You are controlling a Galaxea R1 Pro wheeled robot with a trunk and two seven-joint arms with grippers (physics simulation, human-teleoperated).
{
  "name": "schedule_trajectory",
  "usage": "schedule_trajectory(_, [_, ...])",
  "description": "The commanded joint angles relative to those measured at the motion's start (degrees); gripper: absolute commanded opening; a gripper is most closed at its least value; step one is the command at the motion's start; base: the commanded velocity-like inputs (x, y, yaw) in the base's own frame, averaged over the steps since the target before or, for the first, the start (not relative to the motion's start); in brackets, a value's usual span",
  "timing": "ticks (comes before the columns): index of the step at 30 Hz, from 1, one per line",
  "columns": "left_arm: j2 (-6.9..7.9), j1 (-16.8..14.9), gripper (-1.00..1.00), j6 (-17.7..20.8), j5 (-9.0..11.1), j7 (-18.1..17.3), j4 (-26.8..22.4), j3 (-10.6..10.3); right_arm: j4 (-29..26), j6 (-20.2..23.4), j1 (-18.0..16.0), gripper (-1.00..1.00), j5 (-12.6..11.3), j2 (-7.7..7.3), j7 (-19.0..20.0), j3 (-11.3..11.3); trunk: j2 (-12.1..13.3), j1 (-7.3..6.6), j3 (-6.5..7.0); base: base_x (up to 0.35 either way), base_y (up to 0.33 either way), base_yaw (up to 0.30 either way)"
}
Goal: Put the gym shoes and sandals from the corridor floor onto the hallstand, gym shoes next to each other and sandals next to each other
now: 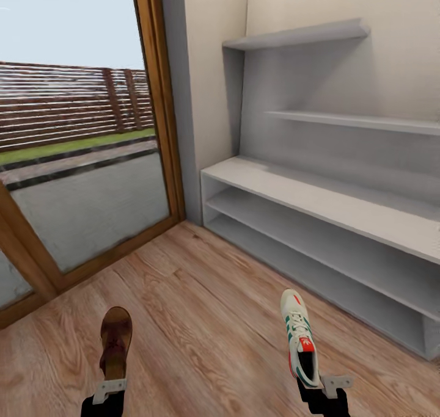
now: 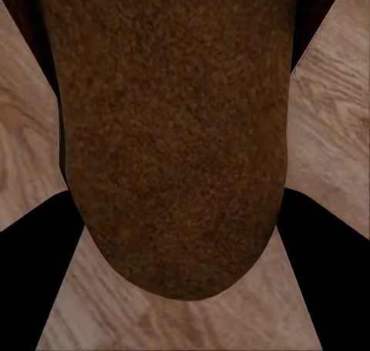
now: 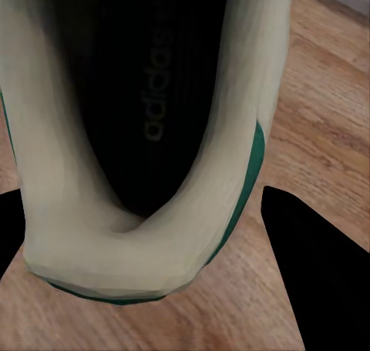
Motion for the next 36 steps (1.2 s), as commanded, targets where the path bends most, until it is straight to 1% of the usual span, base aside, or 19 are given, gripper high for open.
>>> schedule_trajectory(1, [-0.02, -0.04, -1.0, -0.2, -0.24, -0.46, 0.03, 0.5, 0.06, -0.21, -0.05, -1.0, 0.52, 0.0, 0.18, -0.5, -0.02, 0.01, -0.05, 0.198, 0.293, -0.262])
schedule_trajectory(10, [-0.02, -0.04, -1.0, -0.2, -0.17, -0.46, 0.03, 0.5, 0.06, -0.18, -0.04, -1.0, 0.52, 0.0, 0.18, -0.5, -0.02, 0.01, -0.05, 0.172, 0.299, -0.262])
schedule_trajectory(27, [-0.02, -0.04, -1.0, -0.2, -0.15, -0.5, 0.03, 0.5, 0.06, -0.21, -0.09, -1.0, 0.52, 0.0, 0.24, -0.5, -0.02, 0.01, -0.05, 0.11, 0.327, -0.262])
schedule_trajectory(36, [-0.02, -0.04, -1.0, -0.2, -0.27, -0.55, 0.05, 0.5, 0.06, -0.19, -0.06, -1.0, 0.52, 0.0, 0.22, -0.5, -0.02, 0.01, -0.05, 0.204, 0.292, -0.262])
